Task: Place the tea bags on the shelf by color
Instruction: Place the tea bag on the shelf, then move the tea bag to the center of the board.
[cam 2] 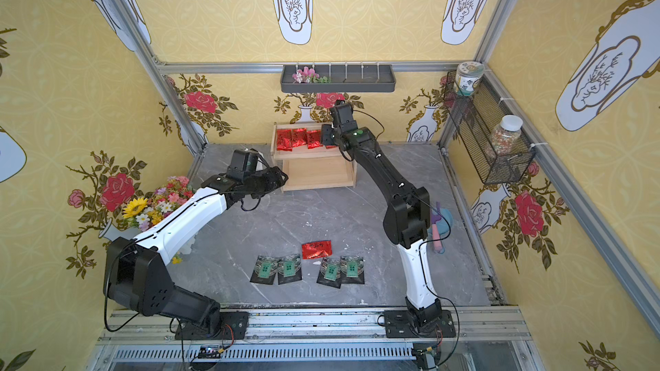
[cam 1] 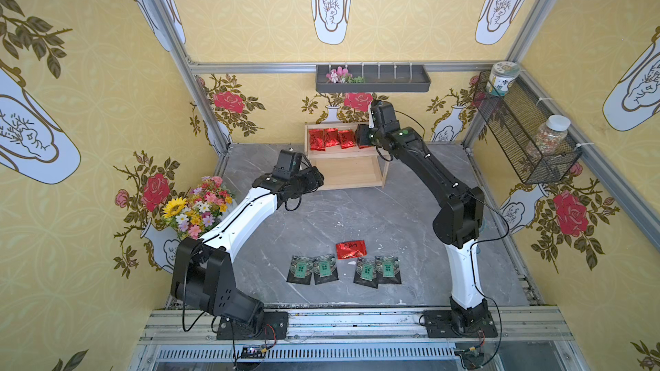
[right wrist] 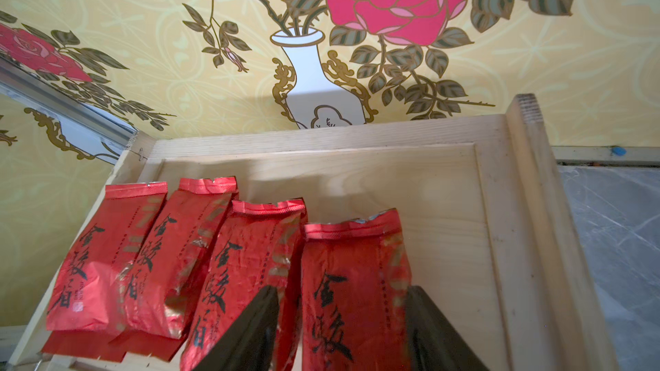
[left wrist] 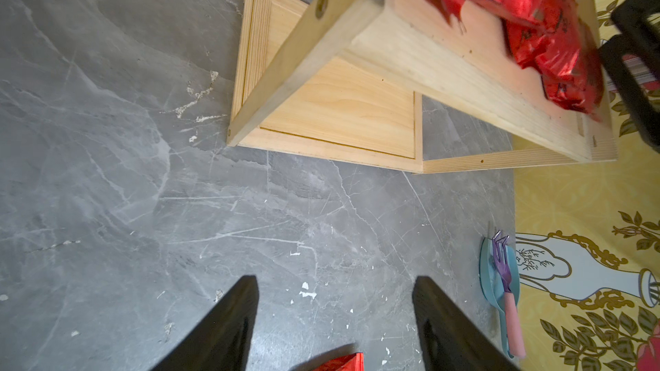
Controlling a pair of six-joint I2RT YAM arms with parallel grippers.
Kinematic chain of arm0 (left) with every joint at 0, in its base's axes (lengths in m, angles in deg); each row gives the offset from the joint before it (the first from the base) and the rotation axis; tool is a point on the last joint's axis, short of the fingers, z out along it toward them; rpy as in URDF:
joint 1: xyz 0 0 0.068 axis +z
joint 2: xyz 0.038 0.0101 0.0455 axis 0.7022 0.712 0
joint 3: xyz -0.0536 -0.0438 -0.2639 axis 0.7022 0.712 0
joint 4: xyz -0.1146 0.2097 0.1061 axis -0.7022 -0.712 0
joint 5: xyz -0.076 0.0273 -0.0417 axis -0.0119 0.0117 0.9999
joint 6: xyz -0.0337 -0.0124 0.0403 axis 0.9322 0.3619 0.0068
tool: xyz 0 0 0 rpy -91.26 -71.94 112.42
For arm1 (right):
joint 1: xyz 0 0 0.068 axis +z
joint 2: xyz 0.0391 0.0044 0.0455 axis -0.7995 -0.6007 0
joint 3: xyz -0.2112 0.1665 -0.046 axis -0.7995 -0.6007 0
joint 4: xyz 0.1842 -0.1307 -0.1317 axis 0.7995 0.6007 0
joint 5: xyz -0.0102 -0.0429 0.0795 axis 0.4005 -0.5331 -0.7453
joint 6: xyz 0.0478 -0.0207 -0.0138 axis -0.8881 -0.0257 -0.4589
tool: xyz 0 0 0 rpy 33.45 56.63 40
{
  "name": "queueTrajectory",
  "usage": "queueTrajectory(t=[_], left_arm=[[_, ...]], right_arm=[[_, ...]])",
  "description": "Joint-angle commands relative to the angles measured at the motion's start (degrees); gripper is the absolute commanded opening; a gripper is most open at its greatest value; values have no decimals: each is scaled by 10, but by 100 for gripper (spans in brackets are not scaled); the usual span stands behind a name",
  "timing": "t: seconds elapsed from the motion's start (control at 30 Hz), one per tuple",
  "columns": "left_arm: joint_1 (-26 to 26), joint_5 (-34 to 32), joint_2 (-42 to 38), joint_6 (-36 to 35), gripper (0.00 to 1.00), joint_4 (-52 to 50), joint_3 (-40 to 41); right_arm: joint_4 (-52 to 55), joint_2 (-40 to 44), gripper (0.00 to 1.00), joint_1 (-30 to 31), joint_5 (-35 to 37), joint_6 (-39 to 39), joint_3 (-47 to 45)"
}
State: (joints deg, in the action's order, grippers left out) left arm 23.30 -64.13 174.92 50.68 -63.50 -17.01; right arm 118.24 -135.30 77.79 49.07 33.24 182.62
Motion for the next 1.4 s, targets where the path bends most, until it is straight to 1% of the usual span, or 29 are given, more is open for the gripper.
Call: queueTrajectory(t=[0.0,0.2,0.33,0.47,0.53,0.63,0.7,0.77,0.83,0.93,1.0,1.07,1.13,1.2,1.37], left_arm=[[0,2,6,0,74,-1,-3],[1,1,6,1,74,-2,-3],[1,0,5,1,74,-1,-3],[0,4,-2,1,73,0,2],[0,6,-12,1,72,2,8],[0,4,-34,5,72,19,36],[-1,4,-46,15,72,27,52],[-6,19,-55,23,72,39,66],[-20,15,-61,27,72,46,77],[-39,8,-63,30,71,54,89],[-44,3,-67,31,71,68,106],[-63,1,-73,30,70,96,134],[-63,9,-78,32,70,124,162],[-64,20,-82,32,69,150,187],[-65,58,-76,30,69,210,237]], right_arm=[[-21,-5,61,-1,-17,-17,4],[-24,-5,61,-5,-24,-35,4],[-24,6,63,-6,-24,-39,2],[-22,36,68,-6,-31,-23,-6],[-29,65,69,-5,-39,-10,-32],[-62,125,73,4,-52,14,-118],[-82,170,74,13,-49,23,-183],[-117,221,76,27,-50,31,-267],[-140,263,78,46,-39,36,-342],[-151,303,78,78,-33,39,-431],[-180,326,78,98,-52,43,-500],[-211,343,78,121,-58,46,-565],[-218,347,78,138,-57,51,-604],[-214,346,78,162,-48,73,-632],[-190,340,80,230,7,136,-680]])
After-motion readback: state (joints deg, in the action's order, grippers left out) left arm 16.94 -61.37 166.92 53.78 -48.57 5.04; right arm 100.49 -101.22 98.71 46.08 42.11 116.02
